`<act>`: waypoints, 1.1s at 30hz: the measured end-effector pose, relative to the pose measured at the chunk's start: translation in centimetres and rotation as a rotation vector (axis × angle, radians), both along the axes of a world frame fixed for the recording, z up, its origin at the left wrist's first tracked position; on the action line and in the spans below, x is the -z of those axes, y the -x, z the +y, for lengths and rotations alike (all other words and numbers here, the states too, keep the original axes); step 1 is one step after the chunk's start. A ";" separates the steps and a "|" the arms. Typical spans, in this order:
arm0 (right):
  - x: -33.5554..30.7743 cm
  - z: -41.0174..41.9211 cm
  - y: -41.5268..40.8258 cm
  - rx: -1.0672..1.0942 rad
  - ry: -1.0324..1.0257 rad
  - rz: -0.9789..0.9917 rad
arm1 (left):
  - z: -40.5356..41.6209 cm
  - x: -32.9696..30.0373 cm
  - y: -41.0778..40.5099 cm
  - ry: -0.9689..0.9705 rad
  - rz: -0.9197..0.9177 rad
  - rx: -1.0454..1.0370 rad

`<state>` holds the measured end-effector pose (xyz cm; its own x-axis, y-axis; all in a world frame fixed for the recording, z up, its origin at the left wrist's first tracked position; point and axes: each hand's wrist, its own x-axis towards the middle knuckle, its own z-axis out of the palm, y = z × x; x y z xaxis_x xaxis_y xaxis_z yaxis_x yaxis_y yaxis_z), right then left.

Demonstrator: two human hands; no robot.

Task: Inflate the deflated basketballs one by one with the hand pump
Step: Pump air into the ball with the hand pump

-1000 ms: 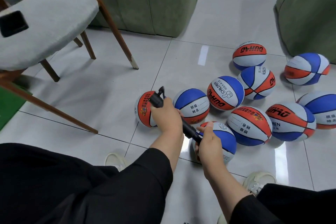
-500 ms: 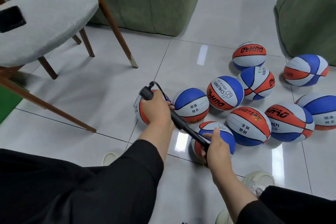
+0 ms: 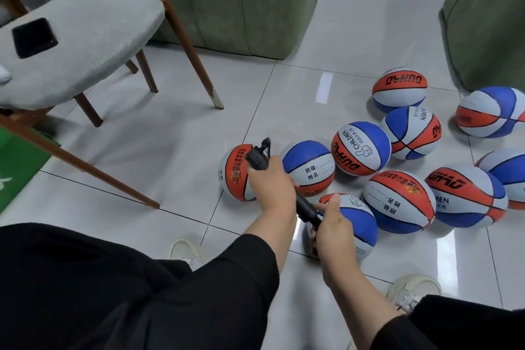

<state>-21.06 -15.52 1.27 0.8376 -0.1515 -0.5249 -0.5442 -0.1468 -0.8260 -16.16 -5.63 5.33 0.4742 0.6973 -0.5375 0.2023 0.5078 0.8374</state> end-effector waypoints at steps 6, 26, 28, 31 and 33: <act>-0.5 0.0 -0.3 0.039 0.030 -0.043 | -1.2 -0.1 0.2 0.038 -0.001 0.035; 0.3 -3.1 1.0 -0.027 -0.041 0.092 | 3.1 -1.5 -0.8 0.010 -0.031 -0.063; 0.2 -2.3 0.8 -0.040 -0.054 0.078 | 3.0 -1.1 -0.8 -0.010 -0.027 -0.067; 0.1 -1.0 0.1 -0.036 -0.023 0.057 | 2.6 -0.8 -1.0 -0.021 -0.001 -0.047; 0.0 -0.3 -0.3 -0.023 -0.013 0.008 | 2.0 -0.6 -1.0 0.006 -0.010 -0.036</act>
<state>-20.75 -15.79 1.32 0.8364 -0.1256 -0.5335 -0.5476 -0.1488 -0.8234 -15.16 -3.66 5.93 0.4540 0.7107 -0.5373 0.1759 0.5197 0.8360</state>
